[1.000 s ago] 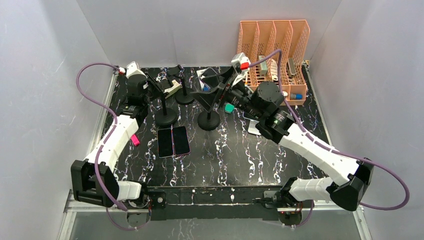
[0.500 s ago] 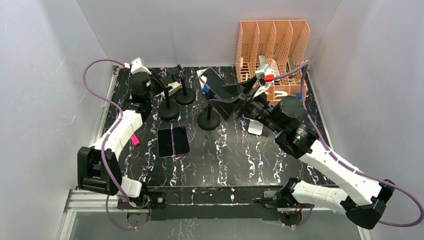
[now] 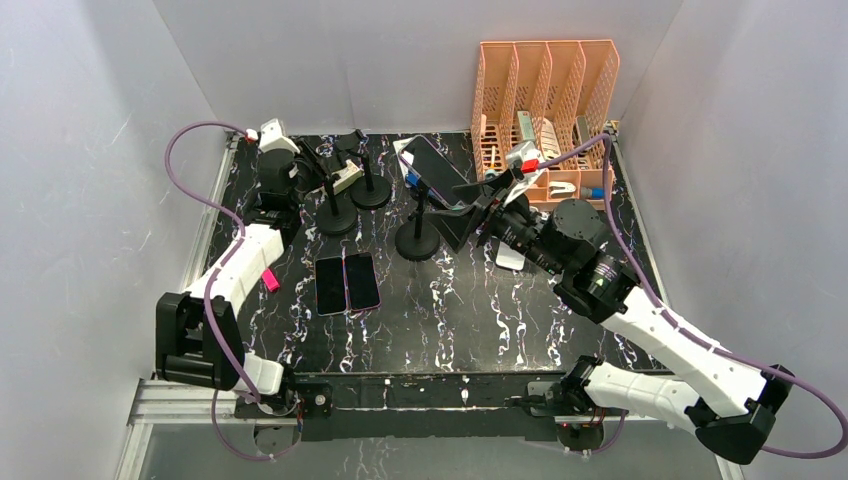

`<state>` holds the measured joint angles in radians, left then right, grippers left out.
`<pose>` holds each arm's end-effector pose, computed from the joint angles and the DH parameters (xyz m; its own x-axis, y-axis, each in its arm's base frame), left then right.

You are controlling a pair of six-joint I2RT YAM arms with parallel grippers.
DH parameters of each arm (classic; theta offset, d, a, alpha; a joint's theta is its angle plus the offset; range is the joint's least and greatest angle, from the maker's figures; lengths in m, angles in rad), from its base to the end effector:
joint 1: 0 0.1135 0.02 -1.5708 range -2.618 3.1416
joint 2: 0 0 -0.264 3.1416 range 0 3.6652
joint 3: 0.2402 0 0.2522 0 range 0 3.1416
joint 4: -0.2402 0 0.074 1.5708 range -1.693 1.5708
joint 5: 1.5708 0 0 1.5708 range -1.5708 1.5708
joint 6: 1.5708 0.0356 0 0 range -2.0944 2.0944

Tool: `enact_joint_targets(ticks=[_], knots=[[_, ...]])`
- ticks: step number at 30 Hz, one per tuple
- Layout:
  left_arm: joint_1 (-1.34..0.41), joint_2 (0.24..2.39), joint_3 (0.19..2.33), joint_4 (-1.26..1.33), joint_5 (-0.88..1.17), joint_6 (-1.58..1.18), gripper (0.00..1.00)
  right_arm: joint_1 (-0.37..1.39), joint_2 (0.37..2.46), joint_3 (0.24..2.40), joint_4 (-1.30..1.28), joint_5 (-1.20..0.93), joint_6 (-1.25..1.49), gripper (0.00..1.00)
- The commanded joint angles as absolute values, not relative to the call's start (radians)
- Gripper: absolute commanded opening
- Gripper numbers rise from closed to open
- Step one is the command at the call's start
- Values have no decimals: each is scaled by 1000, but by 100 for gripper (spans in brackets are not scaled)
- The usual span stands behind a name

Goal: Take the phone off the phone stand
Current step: Place the phone stand at the center of the board.

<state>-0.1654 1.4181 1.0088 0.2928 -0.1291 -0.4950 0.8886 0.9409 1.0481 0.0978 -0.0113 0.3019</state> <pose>0.3332 -0.0510 0.3193 -0.1185 -0.4578 -0.8811 -0.0218 0.8884 -0.4586 0.1314 0.1624 0.4350 -0.1103 0.3358 -0.9355 -0.7859 0.5468 0.2889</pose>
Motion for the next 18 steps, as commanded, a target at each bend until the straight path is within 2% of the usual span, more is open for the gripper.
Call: enact_joint_targets(ticks=[1, 11, 14, 18], knots=[[-160, 1363, 969, 317, -95, -501, 41, 891, 906, 1040, 91, 39, 278, 88], [-160, 1225, 946, 167, -164, -537, 78, 891, 910, 1077, -32, 144, 262, 88], [-160, 1157, 964, 40, -201, -595, 79, 892, 948, 1115, -86, 188, 249, 88], [-161, 1063, 957, -42, -143, -656, 80, 890, 1003, 1190, -174, 262, 244, 90]])
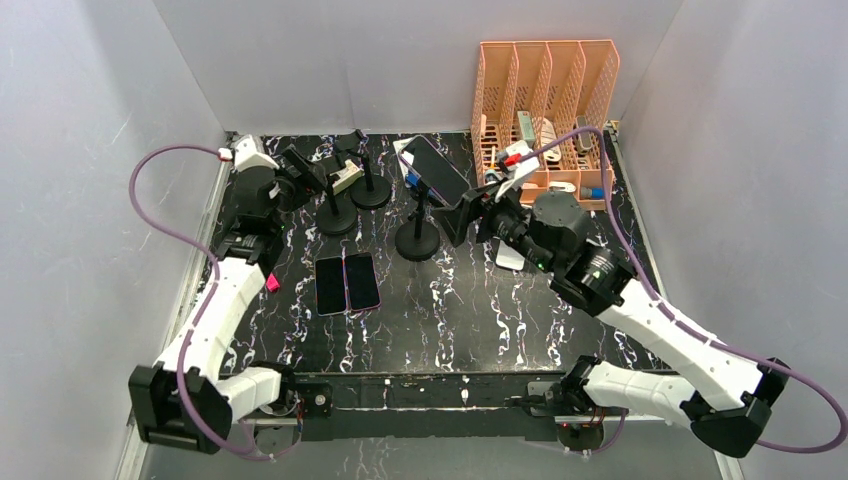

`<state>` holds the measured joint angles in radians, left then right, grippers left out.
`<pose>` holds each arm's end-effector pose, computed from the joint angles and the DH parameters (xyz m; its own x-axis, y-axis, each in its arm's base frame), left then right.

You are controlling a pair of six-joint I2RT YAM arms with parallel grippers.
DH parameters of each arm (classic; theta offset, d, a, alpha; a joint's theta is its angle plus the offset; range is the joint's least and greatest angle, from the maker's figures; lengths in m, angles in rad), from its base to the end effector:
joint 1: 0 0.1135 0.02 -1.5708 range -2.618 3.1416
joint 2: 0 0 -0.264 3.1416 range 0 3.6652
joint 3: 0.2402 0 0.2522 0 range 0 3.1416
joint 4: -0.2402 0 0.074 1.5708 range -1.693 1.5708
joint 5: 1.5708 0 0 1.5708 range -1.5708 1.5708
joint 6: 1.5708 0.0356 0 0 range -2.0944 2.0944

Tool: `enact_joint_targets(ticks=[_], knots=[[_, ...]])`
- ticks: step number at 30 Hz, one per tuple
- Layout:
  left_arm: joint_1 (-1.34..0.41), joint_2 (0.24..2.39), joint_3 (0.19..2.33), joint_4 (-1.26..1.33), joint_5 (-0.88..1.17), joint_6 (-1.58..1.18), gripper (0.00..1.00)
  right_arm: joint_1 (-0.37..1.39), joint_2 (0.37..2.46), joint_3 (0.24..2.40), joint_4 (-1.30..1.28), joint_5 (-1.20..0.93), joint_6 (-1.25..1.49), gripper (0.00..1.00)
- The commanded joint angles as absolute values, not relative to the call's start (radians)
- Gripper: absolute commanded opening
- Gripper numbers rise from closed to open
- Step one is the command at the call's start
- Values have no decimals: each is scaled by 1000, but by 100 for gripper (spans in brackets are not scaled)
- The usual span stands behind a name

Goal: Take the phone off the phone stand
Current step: Place the phone stand at the center of the board, then move the phone stand with the phone to the center of the board.

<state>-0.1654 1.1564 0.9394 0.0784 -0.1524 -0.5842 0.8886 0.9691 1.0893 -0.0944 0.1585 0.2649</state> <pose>0.2711 -0.0398 0.3459 -0.1216 -0.5324 -0.8377 -0.0631 0.8464 -0.5287 0.1403 0.1639 0.4229 -0.1589 0.2144 -0.9637 -0.6480 0.7138 0.2657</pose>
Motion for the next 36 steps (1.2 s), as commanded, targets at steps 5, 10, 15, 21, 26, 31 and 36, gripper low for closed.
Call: enact_joint_targets(ticks=[5, 10, 15, 21, 26, 31, 36], knots=[[-161, 1015, 952, 16, 5, -809, 80, 891, 955, 1131, -173, 273, 256, 90], [-187, 1047, 937, 242, 227, -1009, 80, 891, 842, 1002, -93, 231, 283, 89], [-385, 1075, 1044, 168, 77, -911, 80, 891, 773, 970, -139, 263, 283, 89], [-481, 1177, 1114, 132, -2, -894, 78, 891, 717, 922, -158, 273, 305, 89], [-554, 1275, 1207, 80, -92, -884, 76, 891, 680, 876, -160, 249, 345, 89], [-586, 1340, 1261, 58, -124, -864, 75, 891, 658, 856, -173, 239, 368, 89], [-592, 1391, 1282, 58, -121, -863, 72, 891, 664, 869, -195, 235, 372, 88]])
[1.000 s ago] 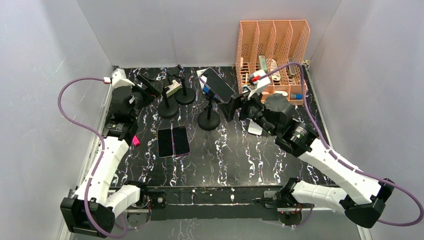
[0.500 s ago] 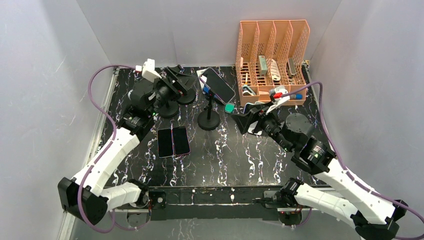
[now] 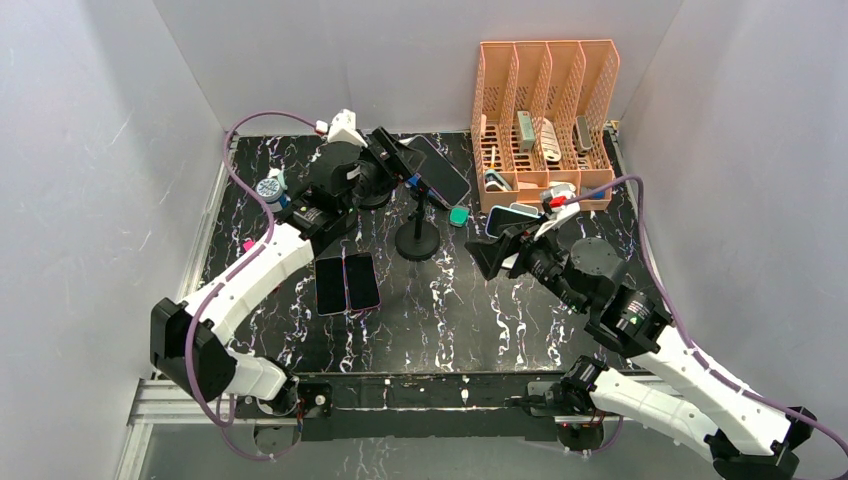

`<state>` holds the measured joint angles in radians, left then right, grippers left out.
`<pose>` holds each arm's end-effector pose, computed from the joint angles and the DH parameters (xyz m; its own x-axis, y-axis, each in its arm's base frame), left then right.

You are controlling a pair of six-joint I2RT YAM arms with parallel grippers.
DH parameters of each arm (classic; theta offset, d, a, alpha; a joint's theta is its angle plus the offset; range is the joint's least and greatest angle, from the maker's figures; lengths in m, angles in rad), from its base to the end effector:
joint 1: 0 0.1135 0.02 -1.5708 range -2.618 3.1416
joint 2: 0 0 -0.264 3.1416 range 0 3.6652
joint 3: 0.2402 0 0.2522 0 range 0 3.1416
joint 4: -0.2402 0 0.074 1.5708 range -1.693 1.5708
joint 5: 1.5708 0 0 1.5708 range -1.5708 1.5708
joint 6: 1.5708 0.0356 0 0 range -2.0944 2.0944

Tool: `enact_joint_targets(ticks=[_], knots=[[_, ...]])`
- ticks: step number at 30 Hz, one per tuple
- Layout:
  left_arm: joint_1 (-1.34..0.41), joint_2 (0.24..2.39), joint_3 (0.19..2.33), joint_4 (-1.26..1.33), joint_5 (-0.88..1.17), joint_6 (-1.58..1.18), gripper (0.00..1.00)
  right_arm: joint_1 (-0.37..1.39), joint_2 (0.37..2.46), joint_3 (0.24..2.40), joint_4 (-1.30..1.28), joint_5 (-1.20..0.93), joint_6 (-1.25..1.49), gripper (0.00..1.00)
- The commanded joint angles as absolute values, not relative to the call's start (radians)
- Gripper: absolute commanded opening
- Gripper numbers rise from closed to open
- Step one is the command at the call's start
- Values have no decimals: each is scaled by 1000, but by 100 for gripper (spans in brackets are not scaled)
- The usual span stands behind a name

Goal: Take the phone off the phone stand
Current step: Move the phone stand with the phone to the center of the board.

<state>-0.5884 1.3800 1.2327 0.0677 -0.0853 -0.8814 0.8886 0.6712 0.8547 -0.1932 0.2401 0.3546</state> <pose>0.2763 -0.1807 0.3874 -0.4143 -0.6478 -0.6393 0.2558 0.5912 -0.7649 0.1022 0.1124 0.3803 -0.2155 0.2697 -0.9385 -0.5643 0.7500 0.3450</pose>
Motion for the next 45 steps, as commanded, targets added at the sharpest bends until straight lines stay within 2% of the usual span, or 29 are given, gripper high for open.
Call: enact_joint_targets(ticks=[1, 7, 18, 25, 33, 42, 45], knots=[[-592, 1398, 1286, 59, -118, -864, 71, 891, 666, 870, -198, 235, 372, 88], [-594, 1433, 1294, 102, -81, -874, 67, 891, 654, 871, -206, 239, 368, 88], [-594, 1459, 1248, 209, -23, -916, 50, 891, 642, 867, -210, 247, 363, 88], [-594, 1476, 1241, 225, -13, -919, 43, 890, 642, 865, -212, 247, 364, 88], [-594, 1490, 1223, 250, 0, -925, 25, 891, 637, 865, -226, 266, 361, 88], [-594, 1465, 1207, 275, 48, -945, 0, 890, 629, 868, -237, 279, 362, 88], [-593, 1454, 1206, 292, 68, -954, 0, 891, 628, 875, -238, 280, 358, 88]])
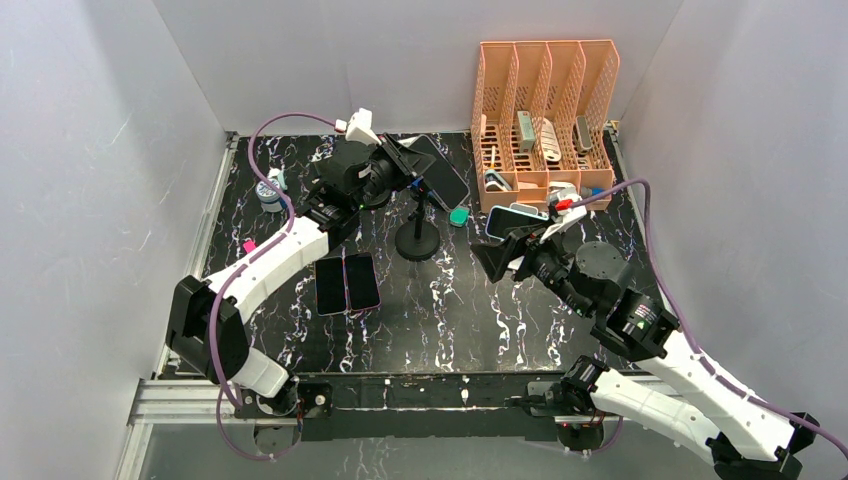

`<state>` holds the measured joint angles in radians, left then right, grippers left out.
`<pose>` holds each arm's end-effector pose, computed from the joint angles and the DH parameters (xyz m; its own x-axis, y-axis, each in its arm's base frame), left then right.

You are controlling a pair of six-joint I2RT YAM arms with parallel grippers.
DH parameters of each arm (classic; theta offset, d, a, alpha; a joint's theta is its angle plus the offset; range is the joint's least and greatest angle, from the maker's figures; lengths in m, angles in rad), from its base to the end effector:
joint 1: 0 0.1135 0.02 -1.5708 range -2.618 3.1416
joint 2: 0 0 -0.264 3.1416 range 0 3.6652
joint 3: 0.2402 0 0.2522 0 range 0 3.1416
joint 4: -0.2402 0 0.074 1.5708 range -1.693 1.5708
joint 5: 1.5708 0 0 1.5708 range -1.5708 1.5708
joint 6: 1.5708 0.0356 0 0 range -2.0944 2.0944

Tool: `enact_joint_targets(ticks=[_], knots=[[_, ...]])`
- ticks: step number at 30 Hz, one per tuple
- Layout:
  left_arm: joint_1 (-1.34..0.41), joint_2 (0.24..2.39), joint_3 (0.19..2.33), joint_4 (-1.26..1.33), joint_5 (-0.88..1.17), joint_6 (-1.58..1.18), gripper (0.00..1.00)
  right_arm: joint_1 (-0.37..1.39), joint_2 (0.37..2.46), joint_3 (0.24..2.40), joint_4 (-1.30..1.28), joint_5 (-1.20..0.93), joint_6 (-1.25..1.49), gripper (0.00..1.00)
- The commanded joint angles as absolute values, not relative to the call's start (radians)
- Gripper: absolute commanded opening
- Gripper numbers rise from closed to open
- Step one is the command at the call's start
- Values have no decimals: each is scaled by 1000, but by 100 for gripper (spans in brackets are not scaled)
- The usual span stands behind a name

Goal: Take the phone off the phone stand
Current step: Move the phone stand with the phone to the center of the board.

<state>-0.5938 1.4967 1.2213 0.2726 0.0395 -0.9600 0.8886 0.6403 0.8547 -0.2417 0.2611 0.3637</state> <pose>0.2993 -0.2038 0.3676 -0.4861 -0.6594 -0.5734 0.3375 0.4636 -0.8192 0.0974 0.1054 0.3790 -0.2250 0.2681 -0.9367 -0.5426 0.7640 0.3490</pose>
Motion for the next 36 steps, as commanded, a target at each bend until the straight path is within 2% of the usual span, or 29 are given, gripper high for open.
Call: enact_joint_targets(ticks=[1, 11, 22, 29, 36], knots=[[-592, 1449, 1207, 297, 74, -959, 0, 891, 628, 878, -239, 282, 358, 88], [-593, 1358, 1157, 370, 156, -1029, 0, 891, 617, 905, -257, 316, 307, 88], [-594, 1249, 1132, 325, 226, -1042, 0, 891, 645, 989, -304, 292, 203, 88], [-594, 1208, 1096, 330, 299, -1039, 0, 891, 686, 1032, -316, 196, 155, 89], [-594, 1179, 1023, 454, 401, -1064, 0, 890, 764, 1108, -368, -20, 116, 92]])
